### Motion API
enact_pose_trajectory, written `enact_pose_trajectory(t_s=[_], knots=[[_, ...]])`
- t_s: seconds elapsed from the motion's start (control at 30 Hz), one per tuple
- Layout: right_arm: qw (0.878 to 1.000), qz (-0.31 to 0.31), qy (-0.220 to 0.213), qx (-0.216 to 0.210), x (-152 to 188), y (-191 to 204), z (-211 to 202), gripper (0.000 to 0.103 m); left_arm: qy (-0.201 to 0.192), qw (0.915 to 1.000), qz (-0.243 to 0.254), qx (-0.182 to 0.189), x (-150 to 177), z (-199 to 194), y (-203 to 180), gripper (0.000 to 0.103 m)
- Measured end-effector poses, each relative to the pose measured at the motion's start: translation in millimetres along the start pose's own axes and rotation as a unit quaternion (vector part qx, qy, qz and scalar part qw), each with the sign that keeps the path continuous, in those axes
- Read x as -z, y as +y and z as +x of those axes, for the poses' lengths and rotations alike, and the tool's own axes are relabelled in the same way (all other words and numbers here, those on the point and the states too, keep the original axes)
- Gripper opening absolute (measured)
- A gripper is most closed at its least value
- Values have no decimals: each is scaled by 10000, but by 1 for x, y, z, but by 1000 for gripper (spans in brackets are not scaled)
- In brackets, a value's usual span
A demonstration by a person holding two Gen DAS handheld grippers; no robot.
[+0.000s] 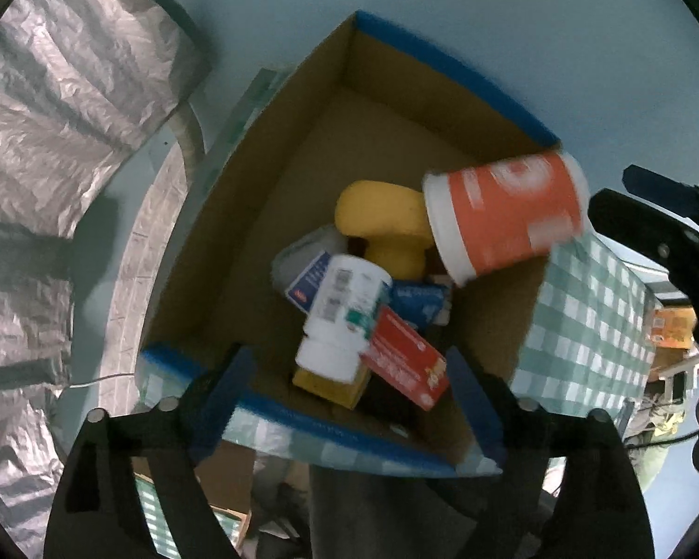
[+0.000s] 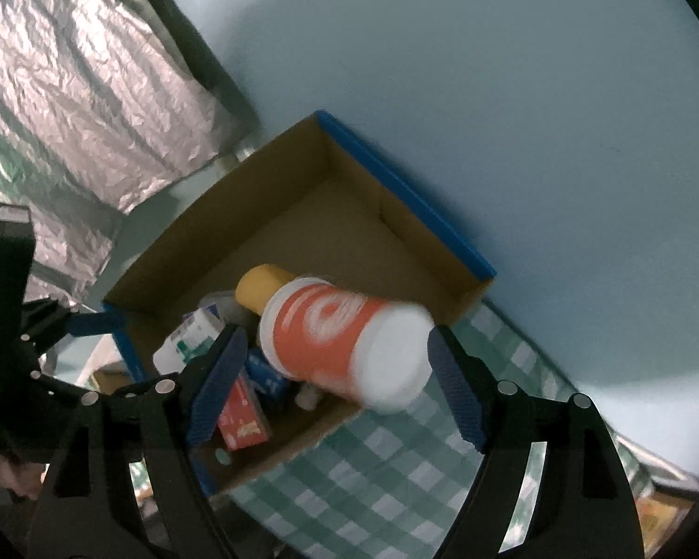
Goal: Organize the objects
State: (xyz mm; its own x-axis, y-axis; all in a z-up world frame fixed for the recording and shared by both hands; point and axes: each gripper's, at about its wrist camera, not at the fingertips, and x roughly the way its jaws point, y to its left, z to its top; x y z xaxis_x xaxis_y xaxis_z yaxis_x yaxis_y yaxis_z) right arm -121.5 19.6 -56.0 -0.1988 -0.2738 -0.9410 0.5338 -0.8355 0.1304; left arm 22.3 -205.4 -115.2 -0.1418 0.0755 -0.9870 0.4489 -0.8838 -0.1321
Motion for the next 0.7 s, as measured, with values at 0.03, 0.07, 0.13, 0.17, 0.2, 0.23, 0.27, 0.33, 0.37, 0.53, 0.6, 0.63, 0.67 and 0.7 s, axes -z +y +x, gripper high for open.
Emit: enact_pose_trajectory(t_s=[0.03,0.07,0.13,0.17,0.2,0.23,0.27,0.33,0.37,0.53,0.6,0.63,0.67,0.7], knots=[[10000,19,8,-11,3,-1,-3,80,-9,10000,31,3,3,-3,-1,90],[10000,29,30,0,5,-1,-5,80,-6,10000,67,13,6,-7,-3,90],[9999,37,105,40,11,-2,-8,80,25,9999,111,47,10,-11,-4,90],[9999,43,143,65,13,-2,-10,80,46,9999,121,68,13,-14,-5,91],[9998,48,158,87,15,-3,-13,80,57,9999,122,84,16,-16,-6,91],[9998,45,166,97,18,-3,-15,80,61,9998,125,114,19,-19,-7,91],[9998,43,179,109,20,-3,-17,80,50,9998,108,127,22,-23,-9,91],[9998,41,151,119,24,-2,-23,80,25,9999,36,143,26,-29,-8,91],[9998,43,135,104,27,-2,-26,80,11,9999,-5,157,27,-32,-7,91],[9999,54,96,72,40,-4,-40,80,-53,9996,-204,190,36,-50,-7,93],[9999,121,80,45,45,-5,-44,80,-104,9996,-178,202,39,-58,-10,93],[9999,153,67,24,47,-5,-46,80,-115,9996,-172,199,41,-61,-12,94],[9998,175,57,-2,49,-5,-48,80,-103,9996,-161,190,42,-64,-14,96],[9998,188,52,-32,51,-5,-50,80,-92,9997,-157,188,43,-65,-14,98]])
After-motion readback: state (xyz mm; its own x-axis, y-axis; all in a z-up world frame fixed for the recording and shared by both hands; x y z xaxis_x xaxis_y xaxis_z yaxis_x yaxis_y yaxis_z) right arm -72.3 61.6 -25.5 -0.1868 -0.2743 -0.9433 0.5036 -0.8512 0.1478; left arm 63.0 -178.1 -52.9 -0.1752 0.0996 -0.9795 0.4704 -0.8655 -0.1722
